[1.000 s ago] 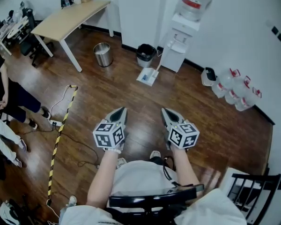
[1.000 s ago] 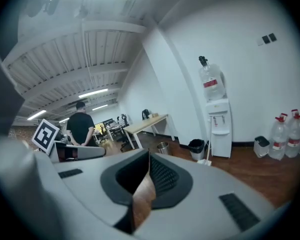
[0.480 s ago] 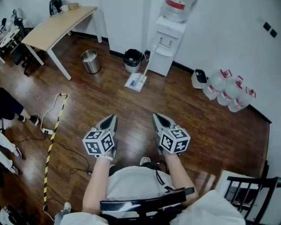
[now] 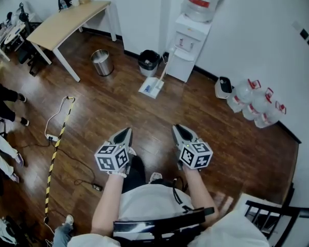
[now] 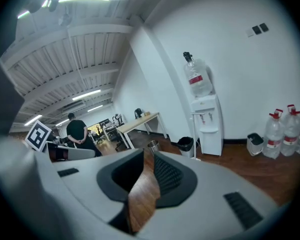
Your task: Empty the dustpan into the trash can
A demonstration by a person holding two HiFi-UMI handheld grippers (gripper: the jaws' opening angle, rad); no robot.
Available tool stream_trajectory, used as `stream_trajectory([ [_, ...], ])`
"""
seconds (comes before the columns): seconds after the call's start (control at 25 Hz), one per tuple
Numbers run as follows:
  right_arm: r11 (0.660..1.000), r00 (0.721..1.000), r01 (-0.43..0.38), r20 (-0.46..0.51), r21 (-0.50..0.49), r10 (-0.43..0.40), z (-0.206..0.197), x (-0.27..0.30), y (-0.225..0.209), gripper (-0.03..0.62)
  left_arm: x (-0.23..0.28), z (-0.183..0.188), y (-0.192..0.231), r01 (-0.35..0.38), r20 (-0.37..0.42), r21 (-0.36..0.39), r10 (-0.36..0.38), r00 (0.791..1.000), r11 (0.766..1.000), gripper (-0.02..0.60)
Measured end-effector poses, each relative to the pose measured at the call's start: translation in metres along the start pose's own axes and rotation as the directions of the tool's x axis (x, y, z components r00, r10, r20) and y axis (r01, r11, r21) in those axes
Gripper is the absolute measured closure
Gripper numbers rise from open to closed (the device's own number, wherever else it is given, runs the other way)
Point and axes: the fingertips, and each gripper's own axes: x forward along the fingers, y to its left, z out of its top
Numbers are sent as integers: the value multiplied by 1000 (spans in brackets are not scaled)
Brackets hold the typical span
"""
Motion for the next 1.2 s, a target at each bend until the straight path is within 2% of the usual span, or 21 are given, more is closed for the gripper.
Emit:
stream_trajectory([
  [0.28,999,999,49,-22,11,-49,11,55,-26,501,61,33,28,29,-2,-4,-29,1000,1000,592],
  [0.6,989,989,143,-31,38,-142,55,149,-58,413,130,110,84,83,-17,12,-83,996,996,592],
  [0.8,981,982,189,-16,35,-189,90,205,-56,410,168,151,115,133,-44,27,-132,990,991,592],
  [1.0,972,972,234,-15,29,-233,105,240,-59,410,194,175,130,196,-65,29,-194,979,980,592],
  [1.2,957,957,290,-7,18,-290,116,261,-70,410,216,190,142,220,-78,30,-217,973,975,592],
])
